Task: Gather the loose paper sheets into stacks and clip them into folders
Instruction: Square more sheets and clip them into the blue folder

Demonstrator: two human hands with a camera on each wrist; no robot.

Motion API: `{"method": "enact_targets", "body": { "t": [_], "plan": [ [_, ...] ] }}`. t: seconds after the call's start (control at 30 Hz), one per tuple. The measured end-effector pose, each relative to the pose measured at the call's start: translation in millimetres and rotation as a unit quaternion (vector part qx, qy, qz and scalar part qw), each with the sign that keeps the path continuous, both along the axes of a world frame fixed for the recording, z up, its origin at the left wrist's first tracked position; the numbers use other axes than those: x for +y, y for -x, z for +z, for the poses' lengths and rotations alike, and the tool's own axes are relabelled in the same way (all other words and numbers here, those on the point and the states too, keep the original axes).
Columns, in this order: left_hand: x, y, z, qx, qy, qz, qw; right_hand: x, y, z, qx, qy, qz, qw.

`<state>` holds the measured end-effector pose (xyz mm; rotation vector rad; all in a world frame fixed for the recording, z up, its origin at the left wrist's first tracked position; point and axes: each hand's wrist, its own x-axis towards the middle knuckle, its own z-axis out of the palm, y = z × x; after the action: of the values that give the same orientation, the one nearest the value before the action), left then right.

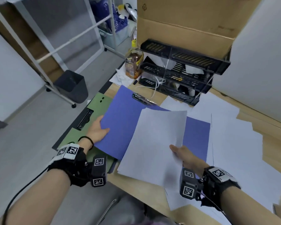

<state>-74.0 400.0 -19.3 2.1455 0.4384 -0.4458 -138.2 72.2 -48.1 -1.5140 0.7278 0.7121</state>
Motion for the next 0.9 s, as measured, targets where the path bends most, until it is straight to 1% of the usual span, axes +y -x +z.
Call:
{"method": "enact_targets", "body": {
  "t": [0.03,0.07,0.1,0.13,0.17,0.2,0.23,0.27,0.3,0.33,0.37,0.4,0.43,0.5,0.57,0.63,0.67,0.73,0.8,0.9],
  "plan": [
    [-3.0,-1.3,-6.0,-0.003,-0.102,-0.025,0.994,-9.4,5.6,2.8,-0.001,0.008,-0.004,1.000],
    [-6.5,-4.3,-14.7,-0.001,-0.194,-0.060,0.979,-19.8,11.5,3.4,-0.003,0.020,-0.015,1.000],
    [-12.2,-8.0,-21.5,0.008,-0.254,-0.106,0.961,-30.7,17.9,3.7,-0.002,0.026,-0.024,0.999],
    [-21.2,-12.8,-28.6,0.015,-0.273,-0.153,0.950,-40.7,23.8,2.5,-0.003,0.033,-0.026,0.999],
    [-33.8,-18.8,-34.5,0.017,-0.253,-0.197,0.947,-50.4,31.5,2.6,-0.003,0.039,-0.035,0.999],
    [-50.6,-24.1,-39.4,0.019,-0.195,-0.227,0.954,-60.3,39.0,1.1,-0.003,0.048,-0.040,0.998],
    [-73.0,-25.9,-38.2,0.031,-0.110,-0.237,0.965,-69.4,46.1,0.9,-0.002,0.051,-0.042,0.998],
    [-96.9,-25.4,-35.8,0.051,-0.023,-0.242,0.969,-77.3,52.6,2.3,-0.006,0.052,-0.045,0.998],
    [-120.9,-22.5,-28.3,0.085,0.059,-0.237,0.966,-84.8,58.1,4.8,-0.022,0.049,-0.049,0.997],
    [-143.3,-20.4,-22.0,0.122,0.130,-0.230,0.957,-89.4,61.4,11.2,-0.039,0.043,-0.056,0.997],
    [-164.0,-18.5,-15.0,0.148,0.176,-0.236,0.944,-94.8,63.5,14.4,-0.059,0.041,-0.066,0.995],
    [-180.7,-19.5,-11.4,0.151,0.198,-0.254,0.935,-99.0,62.9,21.3,-0.077,0.041,-0.076,0.993],
    [-195.3,-20.8,-6.3,0.134,0.209,-0.269,0.931,-103.2,60.5,28.9,-0.102,0.042,-0.080,0.991],
    [-218.2,-28.6,7.6,0.067,0.240,-0.269,0.931,-111.3,51.4,43.7,-0.161,0.046,-0.122,0.978],
    [-235.5,-37.8,26.1,0.015,0.297,-0.250,0.921,-119.8,38.9,62.4,-0.213,0.047,-0.171,0.961],
    [-244.7,-43.1,40.7,0.000,0.345,-0.216,0.913,-126.8,31.0,79.9,-0.252,0.044,-0.183,0.949],
    [-246.3,-43.7,42.3,0.002,0.355,-0.201,0.913,-129.8,29.5,84.5,-0.260,0.040,-0.179,0.948],
    [-245.1,-39.8,39.8,0.012,0.342,-0.188,0.920,-133.4,31.0,88.0,-0.262,0.030,-0.154,0.952],
    [-240.5,-30.5,31.5,0.026,0.307,-0.207,0.929,-135.2,37.2,83.4,-0.251,0.045,-0.118,0.960],
    [-239.9,-20.4,22.5,0.035,0.285,-0.216,0.933,-138.6,43.3,74.4,-0.246,0.063,-0.118,0.960]
  ]
}}
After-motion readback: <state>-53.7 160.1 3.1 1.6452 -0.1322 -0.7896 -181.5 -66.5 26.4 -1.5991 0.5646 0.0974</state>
